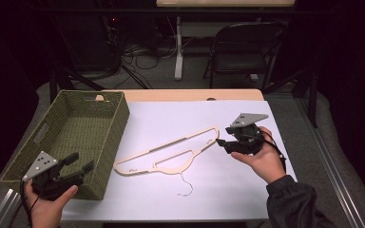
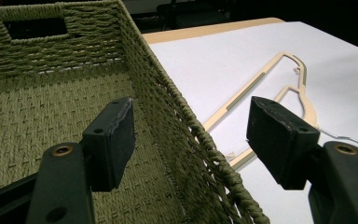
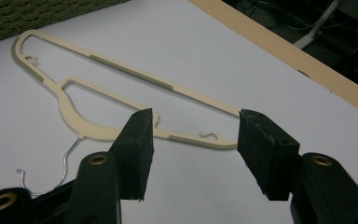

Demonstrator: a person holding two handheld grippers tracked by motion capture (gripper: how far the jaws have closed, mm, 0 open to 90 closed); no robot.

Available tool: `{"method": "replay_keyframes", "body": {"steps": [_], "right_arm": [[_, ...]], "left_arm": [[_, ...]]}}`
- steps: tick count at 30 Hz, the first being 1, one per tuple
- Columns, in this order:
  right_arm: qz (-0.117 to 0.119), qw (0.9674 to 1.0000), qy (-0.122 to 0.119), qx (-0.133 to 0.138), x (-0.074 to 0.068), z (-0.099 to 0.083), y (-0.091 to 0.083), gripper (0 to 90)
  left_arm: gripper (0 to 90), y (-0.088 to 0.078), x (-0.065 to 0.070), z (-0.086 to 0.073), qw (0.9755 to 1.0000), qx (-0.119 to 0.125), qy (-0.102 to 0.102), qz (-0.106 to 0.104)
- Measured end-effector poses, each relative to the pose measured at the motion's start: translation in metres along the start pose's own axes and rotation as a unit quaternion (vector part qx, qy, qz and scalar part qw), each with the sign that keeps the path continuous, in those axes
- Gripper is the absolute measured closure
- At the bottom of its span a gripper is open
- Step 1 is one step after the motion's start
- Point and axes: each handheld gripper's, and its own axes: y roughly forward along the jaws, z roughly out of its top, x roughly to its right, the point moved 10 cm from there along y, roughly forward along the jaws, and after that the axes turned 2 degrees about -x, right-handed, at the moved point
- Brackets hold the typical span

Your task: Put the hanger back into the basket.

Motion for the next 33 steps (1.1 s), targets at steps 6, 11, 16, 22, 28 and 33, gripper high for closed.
{"method": "replay_keyframes", "body": {"steps": [6, 11, 16, 22, 28, 33], "right_arm": [[0.015, 0.9998, -0.010, -0.010, 0.004, 0.026, 0.005, 45.3], [0.020, 0.9993, -0.015, -0.028, 0.009, 0.038, 0.011, 45.4], [0.032, 0.9982, -0.025, -0.044, 0.008, 0.043, 0.019, 46.2], [0.038, 0.9965, -0.041, -0.062, 0.002, 0.049, 0.029, 46.2], [0.057, 0.9924, -0.065, -0.088, -0.009, 0.053, 0.048, 48.7], [0.072, 0.9873, -0.079, -0.118, -0.017, 0.049, 0.064, 48.6]], "left_arm": [[32.5, -0.001, -0.001, 0.001, 1.0000, 0.003, -0.002, 0.000], [32.5, 0.000, 0.000, 0.001, 1.0000, 0.000, 0.000, -0.001], [32.5, 0.000, -0.001, 0.000, 1.0000, 0.001, -0.002, -0.001], [32.5, 0.000, 0.000, 0.001, 1.0000, 0.000, -0.001, -0.001], [32.5, 0.000, 0.001, 0.001, 1.0000, 0.001, -0.001, -0.003], [32.5, 0.001, 0.001, 0.001, 1.0000, 0.002, -0.002, -0.002]]}}
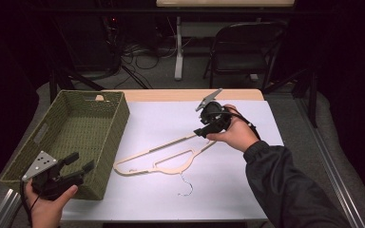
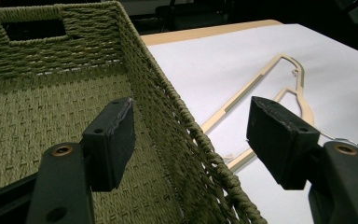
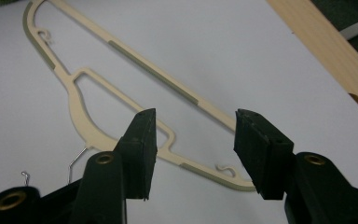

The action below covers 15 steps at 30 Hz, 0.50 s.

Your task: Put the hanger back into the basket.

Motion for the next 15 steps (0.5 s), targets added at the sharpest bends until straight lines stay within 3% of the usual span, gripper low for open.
{"method": "replay_keyframes", "body": {"steps": [7, 15], "right_arm": [[0.024, 0.9985, -0.037, -0.032, -0.016, 0.015, 0.024, 48.5], [0.022, 0.9968, -0.061, -0.048, -0.022, 0.031, 0.047, 52.5]], "left_arm": [[32.5, 0.000, 0.000, 0.000, 1.0000, -0.001, 0.001, 0.000], [32.5, 0.000, -0.001, -0.001, 1.0000, -0.003, 0.000, -0.001]]}}
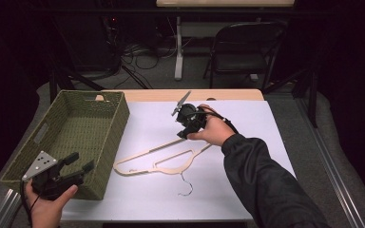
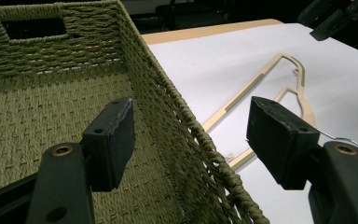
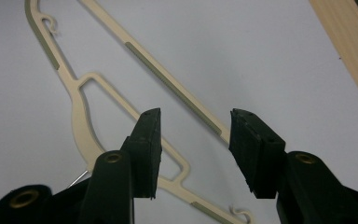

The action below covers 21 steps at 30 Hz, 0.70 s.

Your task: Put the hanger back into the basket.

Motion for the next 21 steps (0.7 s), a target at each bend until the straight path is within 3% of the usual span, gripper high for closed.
{"method": "replay_keyframes", "body": {"steps": [2, 8, 9, 14, 15, 16, 17, 19, 21], "right_arm": [[0.006, 1.0000, 0.006, -0.002, -0.001, 0.001, 0.003, 51.7], [0.030, 0.9994, -0.007, -0.018, -0.003, -0.003, 0.016, 53.6], [0.024, 0.9990, -0.024, -0.030, -0.002, -0.006, 0.019, 53.7], [0.014, 0.9968, -0.055, -0.056, 0.000, -0.014, 0.029, 55.0], [0.015, 0.9950, -0.071, -0.069, -0.001, -0.019, 0.034, 57.7], [0.015, 0.9950, -0.071, -0.069, -0.001, -0.019, 0.034, 57.7], [0.016, 0.9927, -0.083, -0.086, -0.001, -0.024, 0.040, 57.4], [0.016, 0.9903, -0.100, -0.095, -0.001, -0.028, 0.046, 58.7], [0.022, 0.9898, -0.098, -0.101, -0.003, -0.030, 0.048, 60.2]], "left_arm": [[32.5, 0.000, 0.000, 0.000, 1.0000, 0.000, 0.000, 0.000], [32.5, 0.000, 0.000, 0.000, 1.0000, 0.000, 0.000, 0.001], [32.5, 0.000, 0.000, 0.000, 1.0000, 0.000, 0.000, 0.001], [32.5, 0.001, 0.001, 0.000, 1.0000, -0.002, 0.003, 0.000], [32.5, 0.002, 0.002, 0.000, 1.0000, -0.005, 0.005, -0.001], [32.5, 0.002, 0.002, 0.000, 1.0000, -0.005, 0.005, -0.001], [32.5, 0.002, 0.003, 0.000, 1.0000, -0.004, 0.005, -0.002], [32.5, 0.003, 0.003, -0.001, 1.0000, -0.005, 0.006, -0.001], [32.5, 0.003, 0.003, -0.001, 1.0000, -0.005, 0.006, -0.002]]}}
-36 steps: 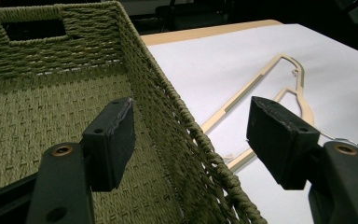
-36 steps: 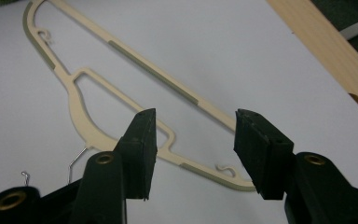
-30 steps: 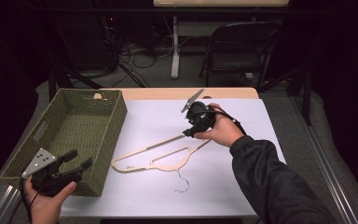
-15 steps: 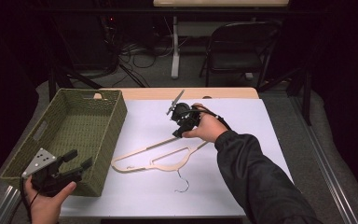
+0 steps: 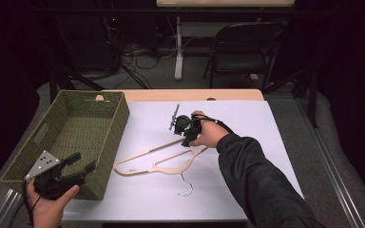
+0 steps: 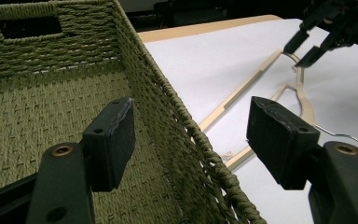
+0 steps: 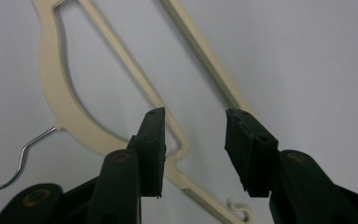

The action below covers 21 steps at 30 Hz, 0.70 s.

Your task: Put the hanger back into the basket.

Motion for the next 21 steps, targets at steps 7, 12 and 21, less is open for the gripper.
{"method": "replay_keyframes", "body": {"steps": [7, 12, 21], "right_arm": [[0.020, 0.9987, -0.042, -0.018, -0.008, 0.000, 0.019, 59.6], [0.034, 0.9979, -0.046, -0.030, -0.011, -0.001, 0.029, 59.6], [0.048, 0.9970, -0.040, -0.046, -0.013, -0.005, 0.043, 59.3]], "left_arm": [[32.5, 0.002, 0.000, -0.001, 1.0000, -0.002, 0.000, 0.000], [32.5, 0.002, 0.001, -0.001, 1.0000, -0.003, 0.001, 0.001], [32.5, 0.001, -0.001, 0.000, 1.0000, -0.001, 0.002, 0.002]]}}
